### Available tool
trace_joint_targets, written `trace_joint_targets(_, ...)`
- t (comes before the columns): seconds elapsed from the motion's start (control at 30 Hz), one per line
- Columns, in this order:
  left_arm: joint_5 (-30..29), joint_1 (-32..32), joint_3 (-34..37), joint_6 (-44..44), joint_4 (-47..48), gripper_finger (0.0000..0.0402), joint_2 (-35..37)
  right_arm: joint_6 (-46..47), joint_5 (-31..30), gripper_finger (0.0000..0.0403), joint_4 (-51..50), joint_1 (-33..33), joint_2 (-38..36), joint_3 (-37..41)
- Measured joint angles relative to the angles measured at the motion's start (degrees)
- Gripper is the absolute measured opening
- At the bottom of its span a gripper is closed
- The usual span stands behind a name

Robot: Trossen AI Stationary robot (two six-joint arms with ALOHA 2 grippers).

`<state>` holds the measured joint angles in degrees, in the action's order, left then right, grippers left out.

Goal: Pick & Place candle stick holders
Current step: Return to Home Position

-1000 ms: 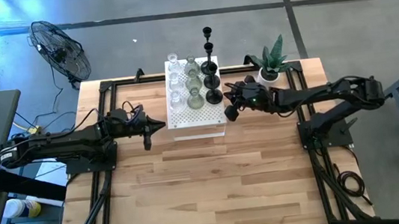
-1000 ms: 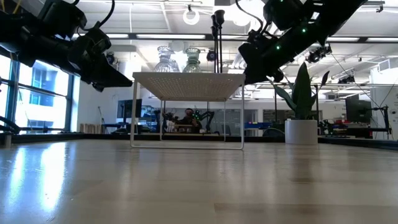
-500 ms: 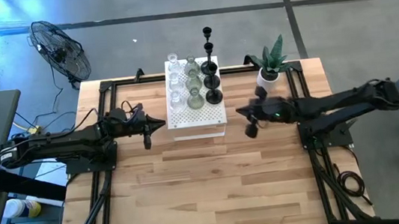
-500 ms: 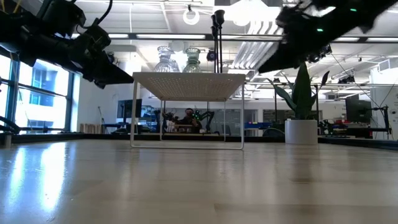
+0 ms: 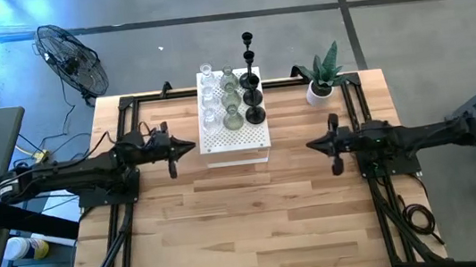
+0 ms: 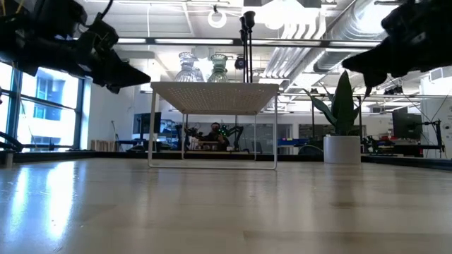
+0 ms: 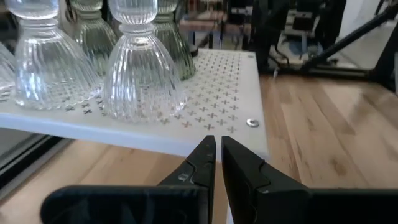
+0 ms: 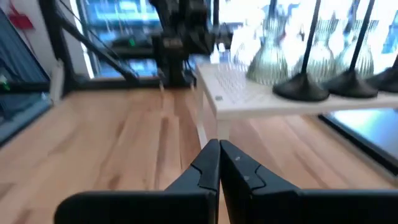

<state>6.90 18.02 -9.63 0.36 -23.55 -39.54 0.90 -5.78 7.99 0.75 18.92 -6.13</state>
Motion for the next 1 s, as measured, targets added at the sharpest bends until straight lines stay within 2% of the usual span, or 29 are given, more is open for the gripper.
trace_joint_targets(0.13, -1.0, 0.0, 5.2, -0.5, -7.3, 0.0023, 2.7, -1.3, 0.8, 0.0000, -2.1, 0.0, -9.7, 3.2)
trace_joint_targets(0.27, -2.0, 0.0, 7.8, -0.8, -6.1, 0.0023, 7.7, -4.1, 2.6, 0.0000, -7.0, 0.0, -18.4, 4.2)
trace_joint_targets(0.47, -1.6, 2.4, 8.6, -0.7, -1.2, 0.0023, 16.9, -5.5, 1.9, 0.0000, -7.6, 0.5, -18.9, 4.5)
trace_joint_targets(0.83, 9.2, 14.0, 8.8, -4.0, 16.3, 0.0023, 31.2, -6.1, 2.1, 0.0000, -3.0, 7.9, -18.8, 5.6)
trace_joint_targets(1.0, 9.8, 16.6, 8.9, -3.8, 20.3, 0.0023, 36.1, -4.2, -1.3, 0.0000, -3.0, 10.8, -18.6, 5.6)
